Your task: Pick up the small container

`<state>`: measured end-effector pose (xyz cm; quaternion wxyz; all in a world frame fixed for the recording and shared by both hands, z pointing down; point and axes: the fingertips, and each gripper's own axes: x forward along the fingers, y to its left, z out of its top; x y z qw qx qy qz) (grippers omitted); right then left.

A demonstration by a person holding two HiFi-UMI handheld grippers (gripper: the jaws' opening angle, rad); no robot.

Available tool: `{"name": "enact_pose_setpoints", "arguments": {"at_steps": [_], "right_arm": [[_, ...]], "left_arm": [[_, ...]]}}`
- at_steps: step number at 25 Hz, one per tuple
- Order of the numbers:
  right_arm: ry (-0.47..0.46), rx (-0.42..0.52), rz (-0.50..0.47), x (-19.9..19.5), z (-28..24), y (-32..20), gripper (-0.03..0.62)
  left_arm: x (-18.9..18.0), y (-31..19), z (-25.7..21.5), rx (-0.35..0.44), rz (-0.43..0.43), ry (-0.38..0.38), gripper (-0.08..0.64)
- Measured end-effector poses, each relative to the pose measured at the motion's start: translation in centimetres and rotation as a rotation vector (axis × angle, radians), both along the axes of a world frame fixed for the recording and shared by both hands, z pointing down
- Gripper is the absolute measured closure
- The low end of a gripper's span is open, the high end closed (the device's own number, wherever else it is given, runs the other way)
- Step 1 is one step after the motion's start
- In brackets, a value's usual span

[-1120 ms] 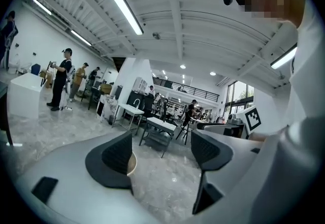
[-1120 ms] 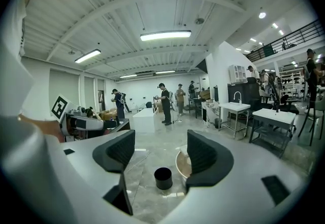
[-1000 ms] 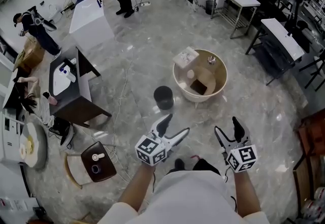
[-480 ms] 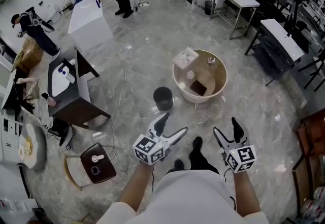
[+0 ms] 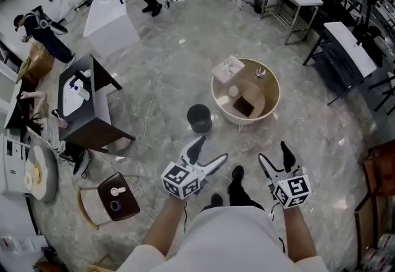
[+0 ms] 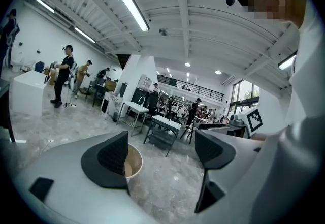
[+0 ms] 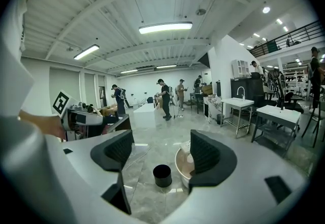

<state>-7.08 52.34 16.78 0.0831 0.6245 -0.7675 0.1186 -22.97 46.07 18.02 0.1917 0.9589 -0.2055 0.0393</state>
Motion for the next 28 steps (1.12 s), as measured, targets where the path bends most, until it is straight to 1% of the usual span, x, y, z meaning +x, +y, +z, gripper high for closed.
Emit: {"name": "enact_pose_setpoints", "arguments": {"at_steps": [7, 16, 23, 28], "right_arm": [[-0.017, -0.02, -0.025, 4.2, 0.8, -5.5, 0.221], [-0.038, -0.045, -0.084, 9.8, 2.2, -12.9, 0.221], [-0.056, -0.065, -0.101, 15.1, 3.3, -17.1, 0.222], [-0.066, -0.083, -0.124, 16.1, 3.9, -19.5, 0.222]], "left_arm": [[4.1, -4.5, 0.7, -0.023, -0.023, -0.022, 0.144], [9.9, -11.0, 1.7, -0.045, -0.068, -0.064, 0.144], [14.0, -14.8, 2.3, -0.055, -0.104, -0.09, 0.146], [15.3, -17.0, 2.8, -0.07, -0.113, -0.109, 0.147]]}}
